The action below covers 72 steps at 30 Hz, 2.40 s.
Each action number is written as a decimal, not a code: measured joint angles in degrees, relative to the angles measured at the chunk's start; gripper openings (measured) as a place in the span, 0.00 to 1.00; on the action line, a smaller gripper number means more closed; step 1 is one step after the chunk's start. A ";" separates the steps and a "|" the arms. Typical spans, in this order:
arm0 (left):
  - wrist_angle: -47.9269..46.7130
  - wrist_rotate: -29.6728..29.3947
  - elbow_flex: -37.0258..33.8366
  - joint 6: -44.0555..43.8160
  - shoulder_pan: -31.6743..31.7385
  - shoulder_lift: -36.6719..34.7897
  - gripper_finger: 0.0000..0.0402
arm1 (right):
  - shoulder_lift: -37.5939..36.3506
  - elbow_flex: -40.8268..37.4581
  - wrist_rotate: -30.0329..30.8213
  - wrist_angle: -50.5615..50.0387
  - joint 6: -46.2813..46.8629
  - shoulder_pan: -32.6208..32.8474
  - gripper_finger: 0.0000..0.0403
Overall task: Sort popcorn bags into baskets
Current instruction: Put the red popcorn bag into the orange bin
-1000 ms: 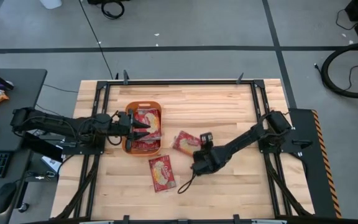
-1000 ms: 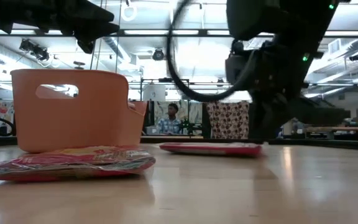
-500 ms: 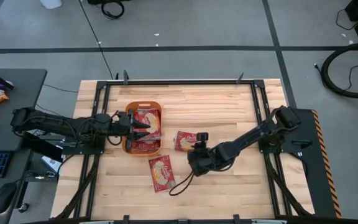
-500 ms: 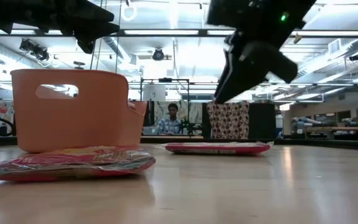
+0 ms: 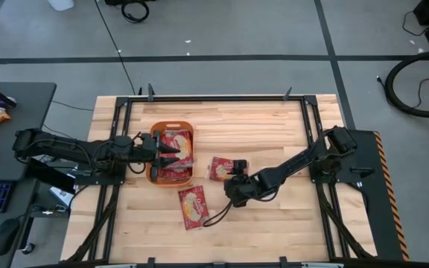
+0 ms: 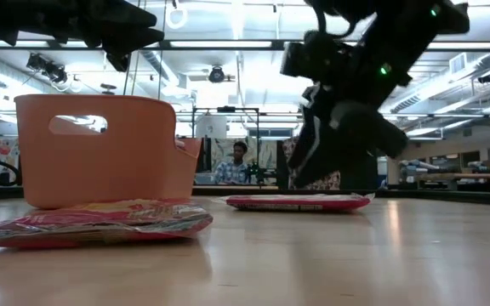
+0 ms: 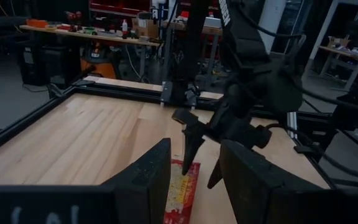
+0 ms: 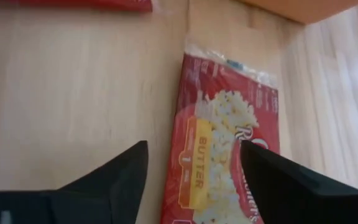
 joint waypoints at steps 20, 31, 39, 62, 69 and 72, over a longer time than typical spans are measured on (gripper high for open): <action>0.13 0.02 0.00 0.04 -0.01 0.00 0.36 | -0.04 -10.11 0.93 8.90 -3.25 -1.35 0.27; 0.00 0.20 0.00 0.07 -0.02 0.22 0.36 | 0.00 -7.57 2.16 6.35 -5.16 -0.88 0.03; -0.44 0.20 0.00 0.04 -0.02 0.22 0.36 | -0.06 1.64 10.27 -4.63 -11.07 0.71 0.01; 2.24 13.92 5.35 -1.33 -0.02 -1.01 0.36 | -0.17 16.87 10.64 5.39 -50.42 -5.95 0.01; 8.80 13.75 5.42 -1.33 -0.02 -1.11 0.36 | -0.12 12.61 -7.46 20.69 -75.99 -11.39 0.01; 12.60 13.77 5.47 -1.39 -0.02 -1.36 0.36 | -0.07 12.17 -13.73 24.74 -79.53 -14.58 0.01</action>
